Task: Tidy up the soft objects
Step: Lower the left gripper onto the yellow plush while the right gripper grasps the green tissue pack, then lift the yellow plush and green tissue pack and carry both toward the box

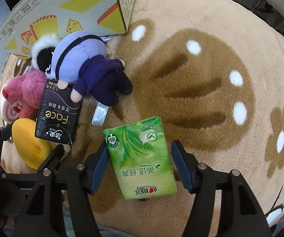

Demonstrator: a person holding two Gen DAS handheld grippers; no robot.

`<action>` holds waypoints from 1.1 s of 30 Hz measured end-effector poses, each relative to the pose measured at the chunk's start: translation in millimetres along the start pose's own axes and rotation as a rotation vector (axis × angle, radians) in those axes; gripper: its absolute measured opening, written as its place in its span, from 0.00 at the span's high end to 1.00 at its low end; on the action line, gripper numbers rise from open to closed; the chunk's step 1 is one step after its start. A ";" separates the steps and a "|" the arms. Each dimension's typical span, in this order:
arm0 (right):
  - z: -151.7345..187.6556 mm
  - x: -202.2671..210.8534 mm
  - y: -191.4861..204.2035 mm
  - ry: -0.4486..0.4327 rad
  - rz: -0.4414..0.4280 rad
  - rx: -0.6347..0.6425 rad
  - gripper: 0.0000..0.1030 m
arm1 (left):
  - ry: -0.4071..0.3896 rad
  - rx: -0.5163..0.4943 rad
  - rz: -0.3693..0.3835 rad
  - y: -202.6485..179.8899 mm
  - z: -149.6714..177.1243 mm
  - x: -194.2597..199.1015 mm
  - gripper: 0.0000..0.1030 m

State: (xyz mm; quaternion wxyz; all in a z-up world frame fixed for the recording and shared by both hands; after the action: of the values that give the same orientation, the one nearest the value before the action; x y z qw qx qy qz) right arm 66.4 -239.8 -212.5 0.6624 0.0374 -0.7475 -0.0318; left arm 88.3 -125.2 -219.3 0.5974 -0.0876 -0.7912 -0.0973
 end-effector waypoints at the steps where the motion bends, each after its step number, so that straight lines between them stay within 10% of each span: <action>1: -1.1 -1.1 0.4 0.002 0.004 0.004 0.36 | 0.003 0.002 0.006 -0.2 1.8 0.6 0.15; 14: 0.0 0.6 19.0 -0.012 0.044 0.034 0.42 | -0.009 0.027 0.010 7.8 21.3 8.8 0.23; 33: 5.5 82.9 32.0 -0.399 0.095 0.089 0.43 | -0.264 0.135 -0.066 36.3 26.4 99.3 0.24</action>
State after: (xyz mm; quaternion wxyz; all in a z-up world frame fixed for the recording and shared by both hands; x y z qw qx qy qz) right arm 50.6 -216.1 -128.1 0.4998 0.0244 -0.8654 0.0258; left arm 46.1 -81.1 -129.1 0.4890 -0.0332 -0.8701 -0.0511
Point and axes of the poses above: each gripper's, at about its wrist camera, not at the fingertips, and x roughly against the way its jaws point, y to its left, z to its underside, the point moved 3 cm from there along -x, roughly the way its jaws point, and after that the axes turned 13 degrees about x, right-handed, at the moved point
